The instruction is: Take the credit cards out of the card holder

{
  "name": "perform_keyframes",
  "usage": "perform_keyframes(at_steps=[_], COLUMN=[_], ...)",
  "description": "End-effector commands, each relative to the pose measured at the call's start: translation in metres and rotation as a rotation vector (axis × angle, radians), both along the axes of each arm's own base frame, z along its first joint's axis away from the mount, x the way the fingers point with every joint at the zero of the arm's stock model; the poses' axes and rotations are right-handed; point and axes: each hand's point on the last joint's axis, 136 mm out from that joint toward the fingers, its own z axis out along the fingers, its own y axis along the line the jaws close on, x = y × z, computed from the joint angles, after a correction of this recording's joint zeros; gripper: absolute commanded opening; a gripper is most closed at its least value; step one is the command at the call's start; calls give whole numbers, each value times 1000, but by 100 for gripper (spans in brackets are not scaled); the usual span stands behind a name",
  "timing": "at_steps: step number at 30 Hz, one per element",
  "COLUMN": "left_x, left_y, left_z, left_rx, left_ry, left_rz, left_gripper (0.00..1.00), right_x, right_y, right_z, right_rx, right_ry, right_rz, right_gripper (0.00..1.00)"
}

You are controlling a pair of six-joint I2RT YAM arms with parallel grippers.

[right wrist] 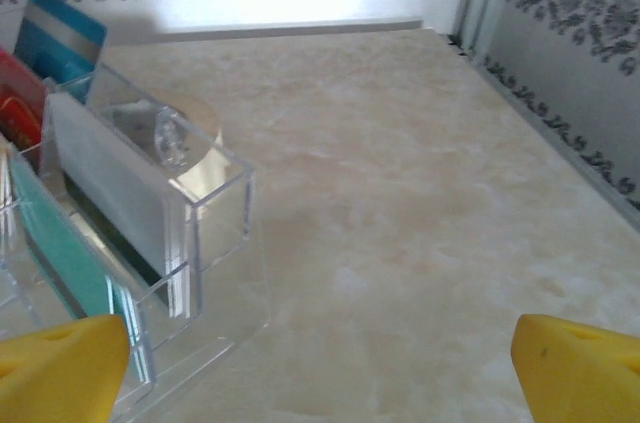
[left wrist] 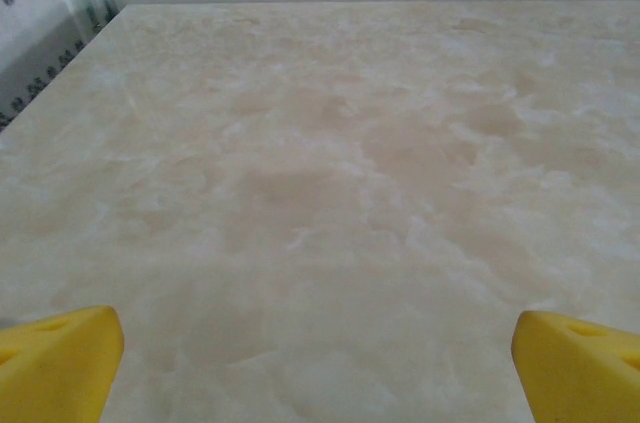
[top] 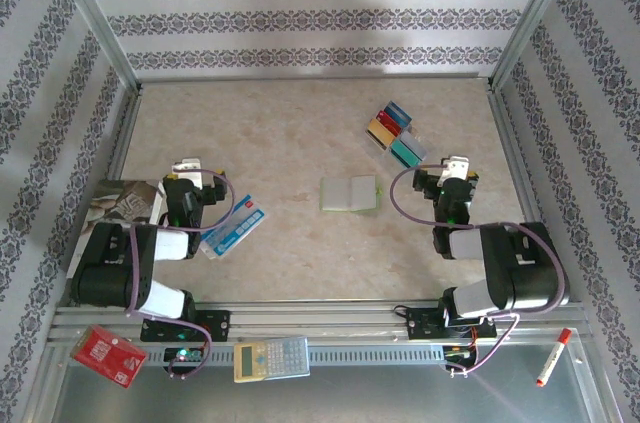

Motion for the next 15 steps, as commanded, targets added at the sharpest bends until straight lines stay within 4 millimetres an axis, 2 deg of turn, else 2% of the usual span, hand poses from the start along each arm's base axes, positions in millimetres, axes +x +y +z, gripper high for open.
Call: perform_keyframes(at_steps=[1,5,9,11,12,15], left_x=[13,19,25,26,25,25], left_y=[-4,-4,6,6,6,3], left_z=[13,7,1,3,2,3], left_rx=[-18,-24,-18,-11,-13,-12], left_ry=[-96,-68,-11,-27,-20,-33], left_rz=[-34,-34,27,28,29,10], left_gripper=[100,100,100,100,100,100], right_x=[8,7,18,25,24,24], right_y=[9,8,5,4,4,5], right_z=[15,14,12,10,4,4], right_rx=[5,7,11,12,10,10], right_ry=[-103,-90,-67,-23,7,6], right_rz=[61,55,30,25,22,28], right_gripper=[98,98,98,98,98,98])
